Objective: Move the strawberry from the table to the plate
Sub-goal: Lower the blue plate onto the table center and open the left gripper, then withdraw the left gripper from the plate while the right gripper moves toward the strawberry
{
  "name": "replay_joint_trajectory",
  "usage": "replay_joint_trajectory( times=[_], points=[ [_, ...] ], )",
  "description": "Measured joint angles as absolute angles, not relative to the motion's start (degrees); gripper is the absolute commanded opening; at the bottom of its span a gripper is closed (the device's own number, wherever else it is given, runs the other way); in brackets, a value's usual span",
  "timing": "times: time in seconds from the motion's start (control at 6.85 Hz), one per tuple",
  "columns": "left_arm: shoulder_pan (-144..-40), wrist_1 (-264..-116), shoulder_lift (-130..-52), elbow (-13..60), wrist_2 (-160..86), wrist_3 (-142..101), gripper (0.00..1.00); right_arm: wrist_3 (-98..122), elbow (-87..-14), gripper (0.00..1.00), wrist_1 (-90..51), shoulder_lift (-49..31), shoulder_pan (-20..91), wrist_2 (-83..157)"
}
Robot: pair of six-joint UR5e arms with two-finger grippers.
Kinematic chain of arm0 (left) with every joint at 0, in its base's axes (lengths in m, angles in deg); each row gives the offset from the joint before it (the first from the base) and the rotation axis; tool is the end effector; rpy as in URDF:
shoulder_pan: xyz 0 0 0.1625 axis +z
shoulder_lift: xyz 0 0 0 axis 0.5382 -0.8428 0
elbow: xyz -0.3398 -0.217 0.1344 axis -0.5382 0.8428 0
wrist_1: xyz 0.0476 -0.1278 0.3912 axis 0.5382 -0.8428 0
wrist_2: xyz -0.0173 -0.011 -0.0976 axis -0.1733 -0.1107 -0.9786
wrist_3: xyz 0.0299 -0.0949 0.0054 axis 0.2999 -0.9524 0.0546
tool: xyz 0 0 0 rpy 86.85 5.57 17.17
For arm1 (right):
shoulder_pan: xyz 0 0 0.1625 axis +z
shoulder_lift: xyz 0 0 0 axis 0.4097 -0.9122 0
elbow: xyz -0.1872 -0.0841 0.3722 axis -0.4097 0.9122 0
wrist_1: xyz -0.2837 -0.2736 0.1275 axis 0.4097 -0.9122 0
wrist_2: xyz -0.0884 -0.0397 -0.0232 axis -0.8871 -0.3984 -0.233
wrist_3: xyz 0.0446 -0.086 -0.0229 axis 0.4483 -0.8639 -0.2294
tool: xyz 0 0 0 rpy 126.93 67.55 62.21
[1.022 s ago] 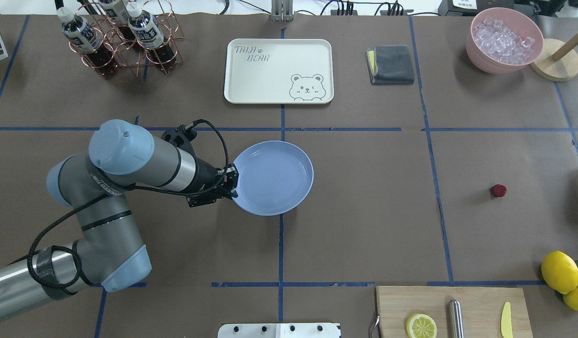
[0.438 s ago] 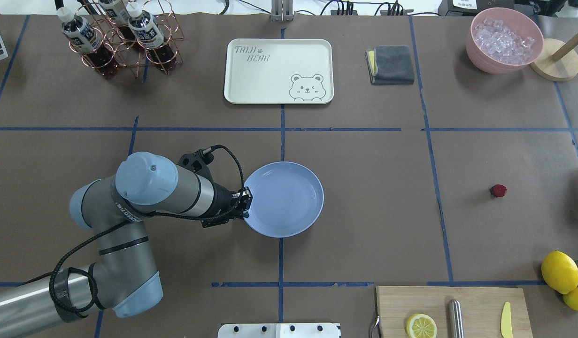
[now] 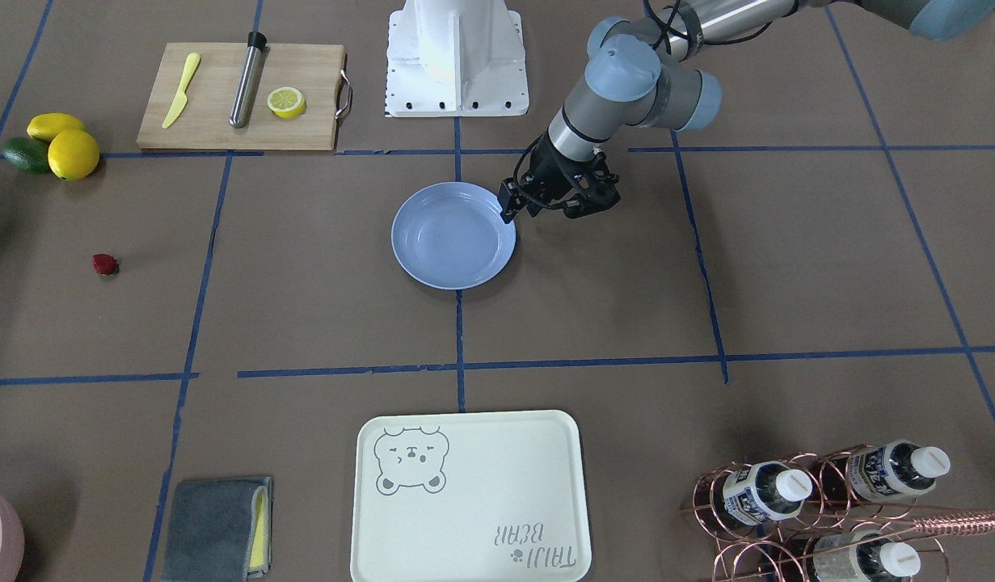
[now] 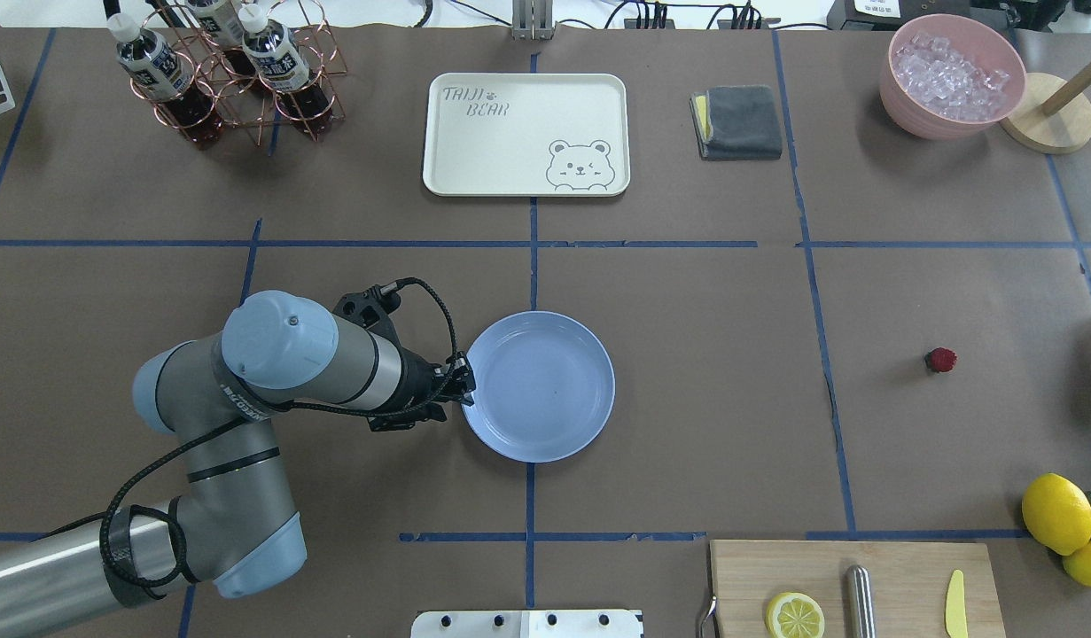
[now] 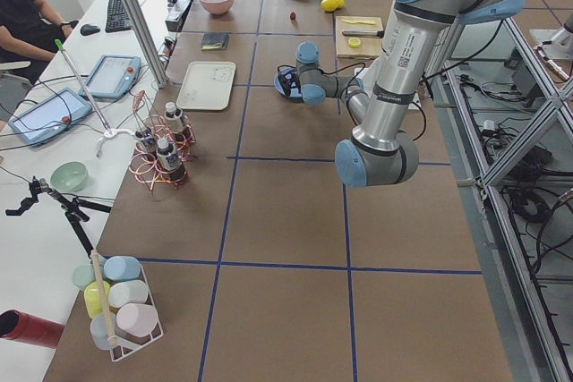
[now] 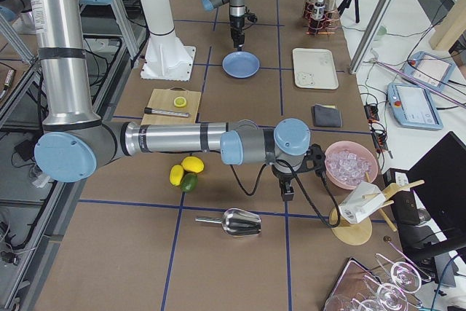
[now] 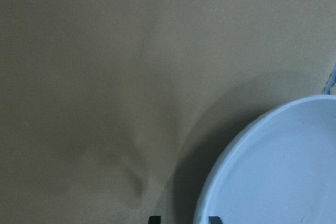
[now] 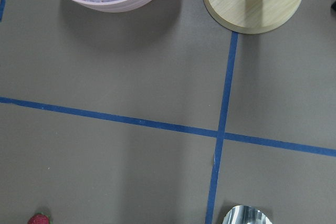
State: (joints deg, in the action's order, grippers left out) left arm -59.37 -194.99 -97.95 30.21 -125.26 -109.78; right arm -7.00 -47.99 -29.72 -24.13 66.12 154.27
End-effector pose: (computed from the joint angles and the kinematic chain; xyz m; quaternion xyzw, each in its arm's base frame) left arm 0.5275 -0.3779 0.2732 -0.0851 0.5424 -0.2021 0.8110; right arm 0.0593 -0.5328 0.6021 0.0707 -0.4250 -0.0462 0.9013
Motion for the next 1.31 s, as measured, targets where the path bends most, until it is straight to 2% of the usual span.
replay_joint_trajectory(
  times=[0.44,1.02,1.31],
  points=[
    [-67.77,-185.05,-97.67,36.88,-130.36,-104.2,1.0,4.36,-51.39,1.0,-28.46,-23.28,60.24,153.88],
    [-76.7,-167.3,-97.69,45.55,-131.86,-89.53,1.0,34.59,-53.55,1.0,-2.9,-28.32,45.6,146.5],
    [-78.16,-166.04,-96.75,46.57,-131.93,-86.85,1.0,40.48,-55.68,1.0,0.99,-31.23,38.56,142.3]
  ],
)
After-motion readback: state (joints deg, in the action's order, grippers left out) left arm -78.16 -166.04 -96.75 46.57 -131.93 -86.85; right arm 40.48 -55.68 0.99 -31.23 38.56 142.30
